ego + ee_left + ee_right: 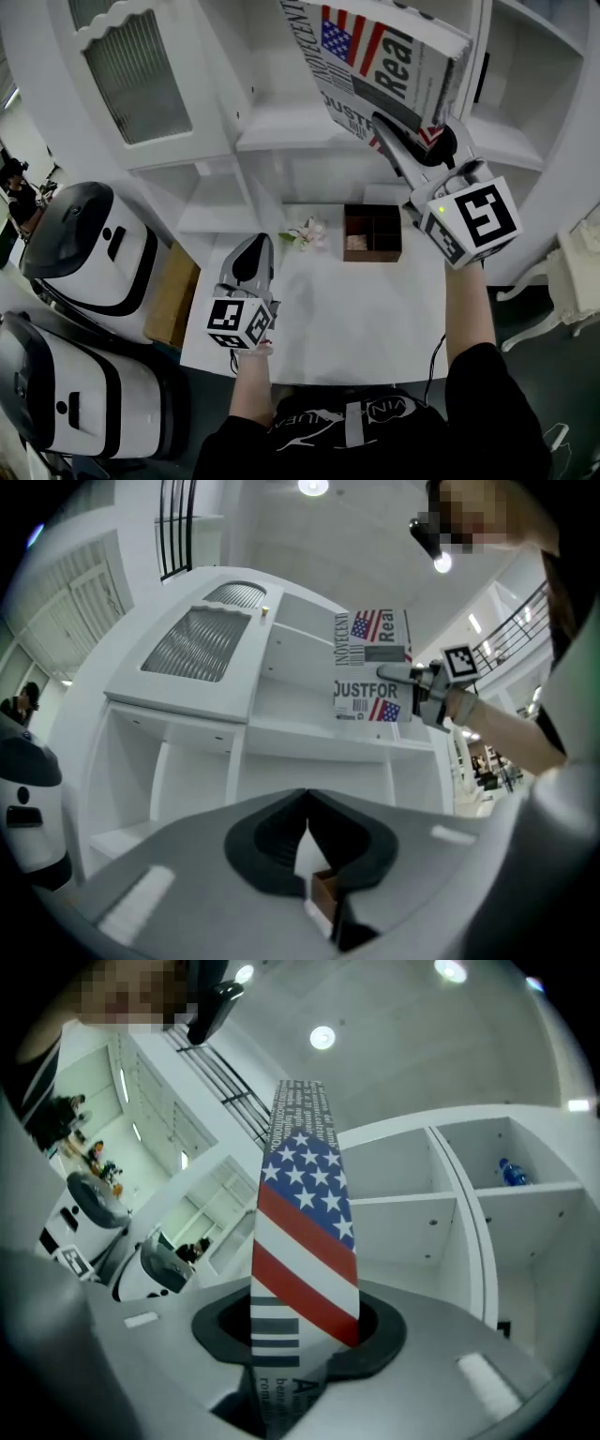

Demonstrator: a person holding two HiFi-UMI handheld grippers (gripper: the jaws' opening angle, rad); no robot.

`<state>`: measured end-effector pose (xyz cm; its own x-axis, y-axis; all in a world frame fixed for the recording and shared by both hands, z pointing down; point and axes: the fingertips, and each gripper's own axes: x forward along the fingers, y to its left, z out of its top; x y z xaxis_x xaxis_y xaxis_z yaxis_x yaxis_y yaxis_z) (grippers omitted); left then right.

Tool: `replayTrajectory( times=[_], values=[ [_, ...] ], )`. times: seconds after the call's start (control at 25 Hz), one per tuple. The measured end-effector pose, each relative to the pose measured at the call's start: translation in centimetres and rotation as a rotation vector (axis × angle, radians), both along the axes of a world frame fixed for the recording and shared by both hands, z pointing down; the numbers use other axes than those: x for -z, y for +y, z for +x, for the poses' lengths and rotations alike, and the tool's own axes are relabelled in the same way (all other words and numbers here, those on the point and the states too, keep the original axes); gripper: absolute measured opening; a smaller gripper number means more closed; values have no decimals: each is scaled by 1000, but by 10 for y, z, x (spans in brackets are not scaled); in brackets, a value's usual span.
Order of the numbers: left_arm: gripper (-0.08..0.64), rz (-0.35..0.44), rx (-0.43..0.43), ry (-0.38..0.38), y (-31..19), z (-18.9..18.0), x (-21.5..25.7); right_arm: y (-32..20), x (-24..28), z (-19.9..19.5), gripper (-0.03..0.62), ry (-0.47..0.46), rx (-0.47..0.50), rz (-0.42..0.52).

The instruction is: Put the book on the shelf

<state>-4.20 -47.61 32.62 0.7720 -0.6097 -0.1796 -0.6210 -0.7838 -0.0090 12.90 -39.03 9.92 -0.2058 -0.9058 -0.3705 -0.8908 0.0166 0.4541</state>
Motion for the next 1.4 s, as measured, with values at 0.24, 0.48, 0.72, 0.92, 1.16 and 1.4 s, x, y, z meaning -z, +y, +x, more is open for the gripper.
replayTrajectory(
  times=[0.24, 0.48, 0.72, 0.92, 1.16, 1.4],
  values=[
    [0, 8, -50, -15, -26, -3, 10, -41, -3, 11, 164, 232, -227, -69],
    [0, 9, -62, -21, -45, -14, 11, -81, -18, 15, 164, 582, -444, -162],
    [0, -1, -77, -28, -57, -19, 7, -120, -36, 24, 164, 766, -543, -277],
    [0, -15, -72, -29, -65, -24, 3, -154, -48, 36, 164, 883, -605, -368],
    [0, -20, -53, -28, -73, -38, 1, -185, -62, 46, 166, 955, -654, -454],
    [0, -29, -46, -14, -77, -45, 3, -214, -65, 48, 173, 1016, -667, -511]
  ],
)
